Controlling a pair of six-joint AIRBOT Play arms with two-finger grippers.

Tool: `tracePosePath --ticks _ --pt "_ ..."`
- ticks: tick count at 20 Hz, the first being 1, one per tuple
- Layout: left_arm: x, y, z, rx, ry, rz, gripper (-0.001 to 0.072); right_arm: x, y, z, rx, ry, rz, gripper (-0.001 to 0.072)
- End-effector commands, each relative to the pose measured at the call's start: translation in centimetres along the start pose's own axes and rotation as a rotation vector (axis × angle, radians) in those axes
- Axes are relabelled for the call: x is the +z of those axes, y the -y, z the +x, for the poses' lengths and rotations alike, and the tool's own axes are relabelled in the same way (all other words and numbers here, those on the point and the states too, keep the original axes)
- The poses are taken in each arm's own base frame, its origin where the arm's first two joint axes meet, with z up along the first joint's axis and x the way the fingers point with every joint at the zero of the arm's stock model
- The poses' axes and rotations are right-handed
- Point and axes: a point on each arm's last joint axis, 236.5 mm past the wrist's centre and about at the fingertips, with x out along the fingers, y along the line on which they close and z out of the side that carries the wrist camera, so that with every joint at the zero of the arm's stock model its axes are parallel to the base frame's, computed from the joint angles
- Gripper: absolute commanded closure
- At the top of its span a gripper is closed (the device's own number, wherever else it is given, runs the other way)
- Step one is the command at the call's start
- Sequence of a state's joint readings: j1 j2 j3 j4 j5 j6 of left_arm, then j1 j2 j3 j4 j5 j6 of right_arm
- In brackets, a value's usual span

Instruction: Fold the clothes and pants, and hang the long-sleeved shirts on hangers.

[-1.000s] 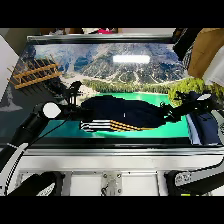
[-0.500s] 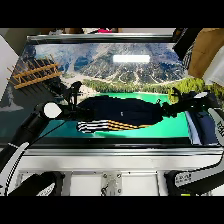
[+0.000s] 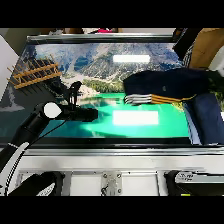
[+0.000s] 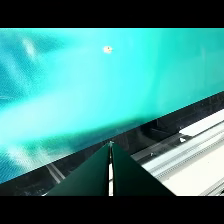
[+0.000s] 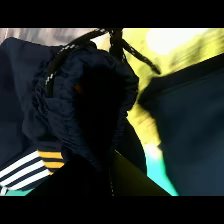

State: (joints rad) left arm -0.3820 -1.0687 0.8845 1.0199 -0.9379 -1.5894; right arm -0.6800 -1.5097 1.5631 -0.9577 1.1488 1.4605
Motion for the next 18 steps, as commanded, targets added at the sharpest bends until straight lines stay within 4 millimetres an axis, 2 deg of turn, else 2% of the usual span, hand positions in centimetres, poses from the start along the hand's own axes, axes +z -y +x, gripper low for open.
tracePosePath --ticks 1,4,6,9,13,16,18 --pt "0.0 0.0 0.0 0.000 0.000 0.001 0.0704 5.6 6.3 -6.5 -0.122 0.236 0.247 0.0693" --pt "0.0 0.0 0.0 0.000 -0.001 0.001 0.0704 7.1 9.9 -10.8 -0.179 0.350 0.375 0.0693" --pt "0.0 0.0 0.0 0.000 0.000 0.001 0.0704 6.7 11.1 -12.7 -0.223 0.368 0.403 0.0693" --pt "0.0 0.0 0.0 0.000 0.001 0.001 0.0704 3.7 12.3 -14.3 -0.352 0.279 0.377 0.0693" --pt "0.0 0.0 0.0 0.000 0.000 0.002 0.0704 -1.2 12.6 -15.6 -0.462 0.115 0.369 0.0693" --pt "-0.1 0.0 0.0 0.000 -0.002 0.003 0.0704 -5.1 14.1 -17.5 -0.601 0.021 0.363 0.0693" --pt "-0.1 0.0 0.0 0.000 -0.005 0.003 0.0704 -7.2 14.5 -17.8 -0.635 -0.013 0.373 0.0692"
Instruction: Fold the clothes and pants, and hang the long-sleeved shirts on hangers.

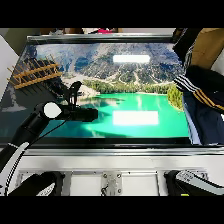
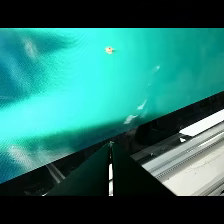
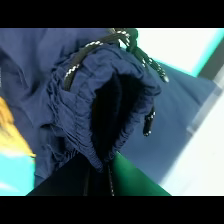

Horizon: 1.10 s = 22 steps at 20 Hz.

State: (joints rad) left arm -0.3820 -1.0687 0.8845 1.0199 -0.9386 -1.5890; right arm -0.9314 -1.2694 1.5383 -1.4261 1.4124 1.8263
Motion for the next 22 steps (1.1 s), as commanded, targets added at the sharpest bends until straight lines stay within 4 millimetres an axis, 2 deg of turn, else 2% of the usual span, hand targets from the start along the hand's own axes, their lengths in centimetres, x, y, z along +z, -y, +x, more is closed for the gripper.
tracePosePath --ticks 1,6,10,11,12,13,15,16,17,18,19,20,22 --pt "-0.2 0.0 0.0 0.000 -0.007 0.003 0.0704 -3.7 3.6 -0.4 -0.135 -0.083 -0.008 0.0692" --pt "-1.2 0.0 0.0 0.001 -0.049 0.004 0.0704 -8.5 5.2 2.3 -0.174 -0.241 0.006 0.0690" --pt "-1.4 0.0 0.0 0.001 -0.057 0.004 0.0704 -10.1 5.9 3.5 -0.188 -0.290 0.010 0.0675" --pt "-1.4 0.0 0.0 0.001 -0.057 0.004 0.0704 -9.9 5.8 3.5 -0.186 -0.283 0.007 0.0515" --pt "-1.4 0.0 0.0 0.001 -0.057 0.004 0.0704 -9.8 5.8 3.4 -0.182 -0.275 -0.006 0.0208" --pt "-1.4 0.0 0.0 0.001 -0.057 0.004 0.0704 -9.4 5.6 3.2 -0.173 -0.258 -0.033 -0.0001" --pt "-1.3 0.0 0.0 0.001 -0.056 0.005 0.0704 -6.9 4.3 1.6 -0.130 -0.145 -0.089 -0.0001" --pt "-1.3 0.0 0.0 0.001 -0.056 0.007 0.0704 -5.1 3.0 0.2 -0.084 -0.054 -0.096 -0.0001" --pt "-1.3 0.0 0.0 0.001 -0.056 0.008 0.0704 -3.4 0.6 -1.8 0.000 0.051 -0.120 -0.0001" --pt "-1.3 0.0 0.0 0.001 -0.056 0.008 0.0704 -2.8 -2.6 -4.0 0.118 0.132 -0.170 -0.0001" --pt "-1.3 0.0 0.0 0.001 -0.055 0.008 0.0704 -3.3 -6.0 -6.0 0.242 0.171 -0.218 -0.0001" --pt "-1.3 0.0 0.0 0.001 -0.053 0.008 0.0704 -4.9 -9.7 -7.9 0.374 0.176 -0.290 -0.0001" --pt "-1.1 0.0 0.0 0.001 -0.049 0.008 0.0704 -9.2 -15.5 -10.7 0.560 0.154 -0.453 0.0000"
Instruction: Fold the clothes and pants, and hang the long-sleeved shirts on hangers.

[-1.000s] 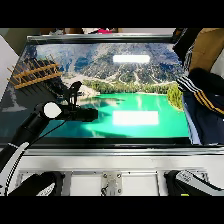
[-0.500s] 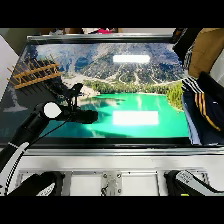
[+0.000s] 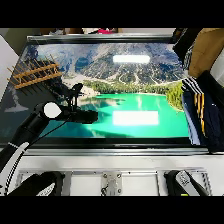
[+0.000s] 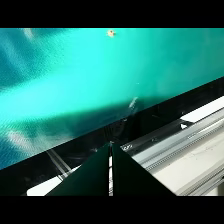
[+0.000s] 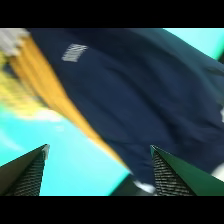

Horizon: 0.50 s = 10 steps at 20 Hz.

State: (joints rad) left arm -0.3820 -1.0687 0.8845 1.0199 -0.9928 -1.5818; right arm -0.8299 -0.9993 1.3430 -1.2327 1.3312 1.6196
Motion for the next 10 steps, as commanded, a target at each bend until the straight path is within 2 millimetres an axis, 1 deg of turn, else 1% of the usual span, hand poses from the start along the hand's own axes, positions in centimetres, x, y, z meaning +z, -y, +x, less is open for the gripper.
tracePosePath --ticks 1,2,3,4,5,6,7,8,9,10 --pt "0.2 0.0 0.0 0.000 0.009 0.001 0.0704 -2.4 -12.9 -3.5 0.367 0.053 -0.265 0.0000" --pt "0.2 0.0 0.0 0.000 0.009 0.001 0.0704 -4.6 -15.4 -3.5 0.418 0.013 -0.347 0.0000" --pt "0.2 0.0 0.0 0.000 0.008 0.000 0.0704 -6.9 -17.6 -3.5 0.466 -0.030 -0.415 0.0000" --pt "0.2 0.0 0.0 0.000 0.007 0.000 0.0704 -9.0 -19.3 -3.4 0.502 -0.074 -0.469 0.0000" --pt "0.1 0.0 0.0 0.000 0.004 0.000 0.0704 -11.3 -20.8 -3.3 0.532 -0.119 -0.526 0.0002" --pt "0.0 0.0 0.0 0.000 0.000 0.000 0.0704 -12.9 -21.8 -3.3 0.549 -0.150 -0.574 0.0003" --pt "-0.1 0.0 0.0 0.000 -0.004 0.000 0.0704 -14.1 -22.5 -3.2 0.559 -0.172 -0.615 0.0050" --pt "-0.1 0.0 0.0 0.000 -0.003 0.000 0.0704 -15.3 -23.4 -3.4 0.580 -0.194 -0.646 0.0307" --pt "0.0 0.0 0.0 0.000 -0.001 0.000 0.0704 -16.2 -23.9 -3.5 0.594 -0.211 -0.666 0.0612" --pt "0.0 0.0 0.0 0.000 0.000 0.000 0.0704 -16.9 -24.4 -3.6 0.606 -0.223 -0.683 0.0687"
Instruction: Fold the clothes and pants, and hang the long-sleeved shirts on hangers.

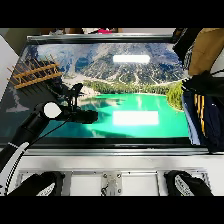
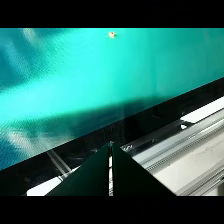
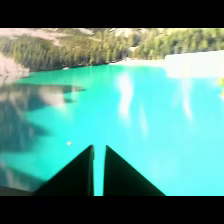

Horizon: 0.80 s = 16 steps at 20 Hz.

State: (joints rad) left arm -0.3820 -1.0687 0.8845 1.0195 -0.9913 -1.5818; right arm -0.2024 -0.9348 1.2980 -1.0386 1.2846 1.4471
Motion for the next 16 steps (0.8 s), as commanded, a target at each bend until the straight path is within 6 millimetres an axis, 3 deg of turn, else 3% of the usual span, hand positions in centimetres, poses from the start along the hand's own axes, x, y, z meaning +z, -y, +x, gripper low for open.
tracePosePath --ticks 1,4,16 --pt "0.0 0.0 0.0 0.000 -0.001 0.000 0.0704 -1.8 -4.0 1.6 0.080 -0.067 -0.092 0.0688" --pt "0.0 0.0 0.0 0.000 -0.001 0.000 0.0704 -2.8 -4.3 1.7 0.093 -0.111 -0.093 0.0688" --pt "0.0 0.0 0.0 0.000 -0.001 0.000 0.0704 -2.8 -4.3 1.7 0.093 -0.110 -0.093 0.0688"
